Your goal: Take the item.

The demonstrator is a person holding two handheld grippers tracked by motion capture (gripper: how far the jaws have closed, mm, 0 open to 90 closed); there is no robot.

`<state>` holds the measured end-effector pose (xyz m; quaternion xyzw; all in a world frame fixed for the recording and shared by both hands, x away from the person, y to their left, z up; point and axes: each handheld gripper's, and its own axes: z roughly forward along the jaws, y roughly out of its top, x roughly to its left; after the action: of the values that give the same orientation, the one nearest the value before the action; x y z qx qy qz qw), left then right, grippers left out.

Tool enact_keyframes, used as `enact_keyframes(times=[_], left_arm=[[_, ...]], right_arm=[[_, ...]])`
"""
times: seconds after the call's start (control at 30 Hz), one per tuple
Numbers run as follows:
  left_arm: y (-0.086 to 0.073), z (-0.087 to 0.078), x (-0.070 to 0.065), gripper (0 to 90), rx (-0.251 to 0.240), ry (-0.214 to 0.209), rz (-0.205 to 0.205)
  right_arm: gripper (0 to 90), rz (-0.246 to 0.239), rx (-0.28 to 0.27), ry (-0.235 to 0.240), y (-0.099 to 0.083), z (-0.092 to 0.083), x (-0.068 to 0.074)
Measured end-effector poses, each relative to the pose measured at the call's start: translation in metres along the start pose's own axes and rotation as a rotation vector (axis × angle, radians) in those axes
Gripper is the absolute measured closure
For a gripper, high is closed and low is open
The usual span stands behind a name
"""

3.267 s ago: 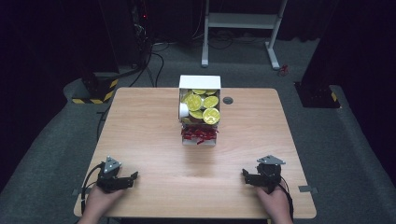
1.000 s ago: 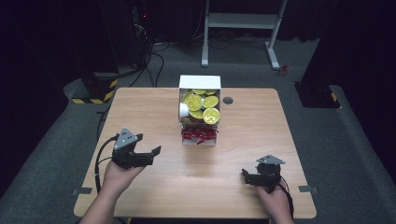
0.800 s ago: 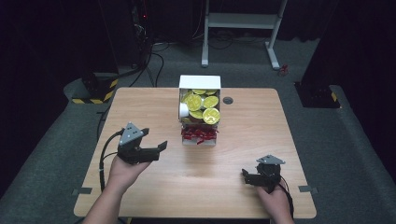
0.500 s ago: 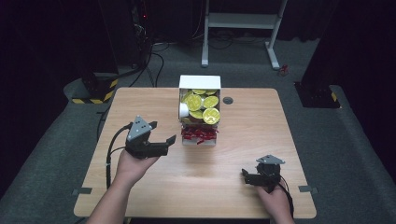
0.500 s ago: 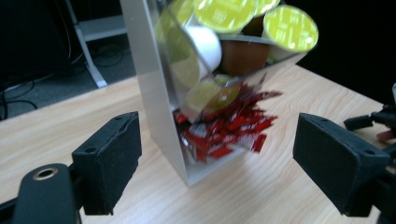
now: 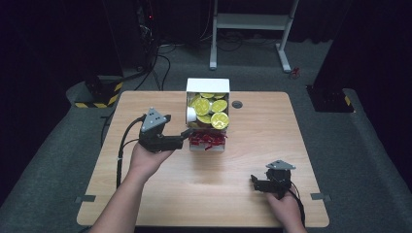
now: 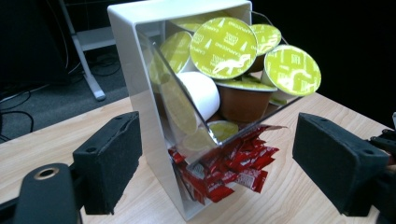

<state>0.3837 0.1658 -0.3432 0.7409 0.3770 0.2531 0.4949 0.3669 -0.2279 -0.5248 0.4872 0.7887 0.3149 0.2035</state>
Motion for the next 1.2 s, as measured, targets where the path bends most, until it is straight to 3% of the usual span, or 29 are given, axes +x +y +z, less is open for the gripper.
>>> enact_keyframes(times=[0.97,1.2], left_arm=[[0.034,0.027,-0.004,15.2,-0.026,-0.038,0.018],[0.04,0.038,-0.003,15.2,-0.018,-0.046,0.043]], right_arm=[[8.1,0.006,0.001,0.002,0.0,0.0,0.001],[8.1,0.007,0.002,0.003,0.0,0.0,0.001]])
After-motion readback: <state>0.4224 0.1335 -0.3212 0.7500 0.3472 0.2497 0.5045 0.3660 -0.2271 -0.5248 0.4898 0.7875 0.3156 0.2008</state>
